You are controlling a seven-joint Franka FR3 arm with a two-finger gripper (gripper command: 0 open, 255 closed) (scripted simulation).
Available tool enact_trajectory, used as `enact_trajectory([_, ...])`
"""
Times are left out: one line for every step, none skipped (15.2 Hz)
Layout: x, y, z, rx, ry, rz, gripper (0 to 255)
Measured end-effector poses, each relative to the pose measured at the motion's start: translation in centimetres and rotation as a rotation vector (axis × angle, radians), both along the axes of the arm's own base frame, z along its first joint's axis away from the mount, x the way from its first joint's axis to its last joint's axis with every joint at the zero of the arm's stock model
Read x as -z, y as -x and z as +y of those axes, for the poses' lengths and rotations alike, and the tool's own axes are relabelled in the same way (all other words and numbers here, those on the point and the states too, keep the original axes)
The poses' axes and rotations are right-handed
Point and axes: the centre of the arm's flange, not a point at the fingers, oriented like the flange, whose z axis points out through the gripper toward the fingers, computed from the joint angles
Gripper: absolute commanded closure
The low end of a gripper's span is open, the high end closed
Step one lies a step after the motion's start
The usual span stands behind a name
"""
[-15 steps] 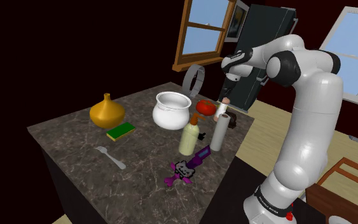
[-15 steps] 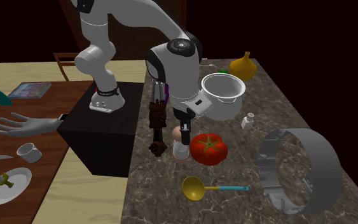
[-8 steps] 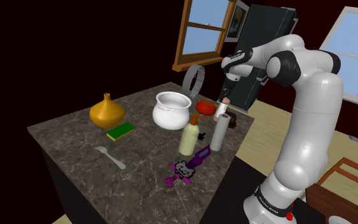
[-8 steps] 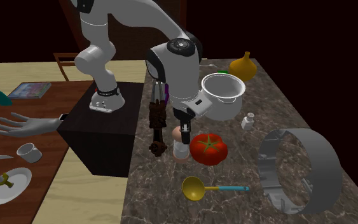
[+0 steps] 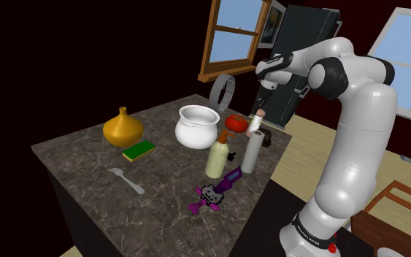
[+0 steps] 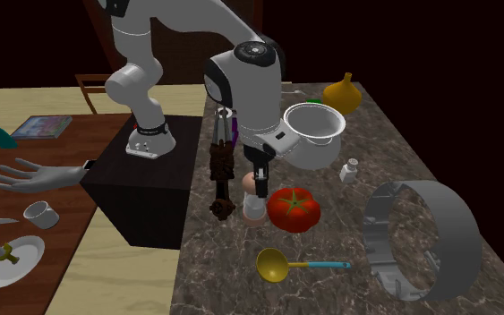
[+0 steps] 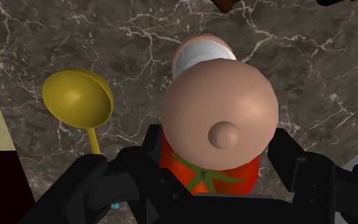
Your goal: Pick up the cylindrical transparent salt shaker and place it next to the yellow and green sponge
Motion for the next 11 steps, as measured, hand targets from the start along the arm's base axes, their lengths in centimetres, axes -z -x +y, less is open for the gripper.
enact_trajectory([-0.5,0.0,0.0,0.000,0.000,0.000,255])
enact_trajectory([-1.0,-0.1,0.0,0.000,0.000,0.000,255])
enact_trajectory([-1.5,-0.1,-0.1,0.000,0.000,0.000,255])
enact_trajectory([-2.2,0.0,0.0,0.000,0.000,0.000,255])
enact_trajectory([-2.6,0.0,0.0,0.000,0.000,0.000,255])
enact_trajectory([-3.1,-0.1,-0.1,0.000,0.000,0.000,255])
enact_trajectory([-3.7,-0.1,-0.1,0.000,0.000,0.000,255])
enact_trajectory([-4.2,0.0,0.0,0.000,0.000,0.000,255])
enact_trajectory([-4.7,-0.1,0.0,0.000,0.000,0.000,255])
enact_trajectory([-5.3,-0.1,0.0,0.000,0.000,0.000,255])
enact_trajectory([-5.8,-0.1,-0.1,0.000,0.000,0.000,255])
